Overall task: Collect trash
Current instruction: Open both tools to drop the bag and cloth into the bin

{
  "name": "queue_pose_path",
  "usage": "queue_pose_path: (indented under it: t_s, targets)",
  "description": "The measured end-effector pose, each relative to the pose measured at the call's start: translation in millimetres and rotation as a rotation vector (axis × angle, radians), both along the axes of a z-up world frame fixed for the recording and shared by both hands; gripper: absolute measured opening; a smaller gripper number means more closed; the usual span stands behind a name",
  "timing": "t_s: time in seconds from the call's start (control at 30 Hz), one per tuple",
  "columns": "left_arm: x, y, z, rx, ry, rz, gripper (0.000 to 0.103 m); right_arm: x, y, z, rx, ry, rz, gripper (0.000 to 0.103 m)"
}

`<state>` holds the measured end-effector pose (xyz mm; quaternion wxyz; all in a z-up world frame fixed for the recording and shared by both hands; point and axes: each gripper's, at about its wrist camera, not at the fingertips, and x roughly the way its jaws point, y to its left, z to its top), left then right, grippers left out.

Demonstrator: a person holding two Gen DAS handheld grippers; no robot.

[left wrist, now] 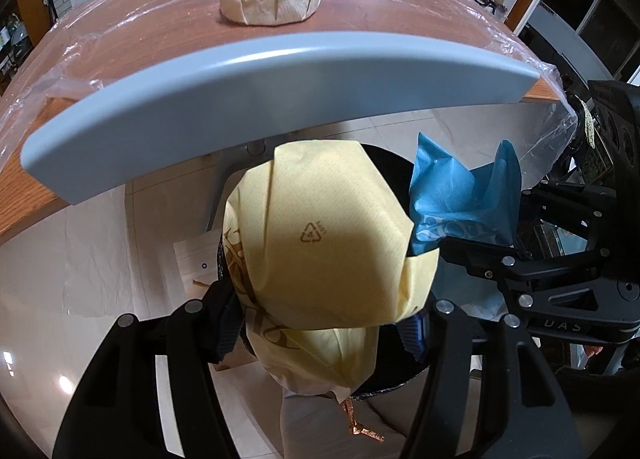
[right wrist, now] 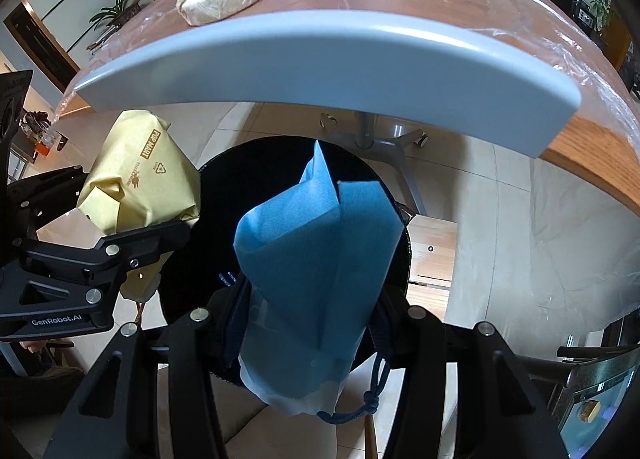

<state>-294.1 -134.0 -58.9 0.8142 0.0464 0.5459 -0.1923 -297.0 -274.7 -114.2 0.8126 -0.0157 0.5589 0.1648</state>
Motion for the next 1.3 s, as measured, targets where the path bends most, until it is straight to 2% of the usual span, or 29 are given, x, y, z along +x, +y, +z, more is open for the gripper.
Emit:
queue_pose_path:
  t_s: [0.7, 1.1, 1.13, 1.17, 1.23, 1.3]
  targets:
    - [17.4, -9.4, -21.8, 0.032, 0.024, -0.028, 0.064, 9.9, 10.3, -15.3, -0.046, 0.025, -0.034, 0.051]
    - [21.9, -18.3, -19.4, 0.041, 0.034, -0.038, 0.065, 13.9, 9.8, -15.2, -0.044, 0.037, -0.046, 0.052]
    - [22.5, -19.0, -18.7, 0.045, 0.029, -0.037, 0.066, 14.1, 9.5, -14.4, -0.043, 0.038, -0.050, 0.054]
    - [23.0, -18.0, -18.9, 0.048, 0.027, -0.036, 0.068, 14.0, 9.3, -13.7, -0.042, 0.037, -0.056, 0.062]
    - [24.0, -17.8, -18.0, 0.053, 0.030, -0.029, 0.070, 13.9, 7.9, -12.1, -0.036, 0.032, -0.065, 0.067]
    - [24.2, -16.9, -17.8, 0.053, 0.030, -0.022, 0.071, 13.3, 6.7, -10.5, -0.033, 0.030, -0.070, 0.067]
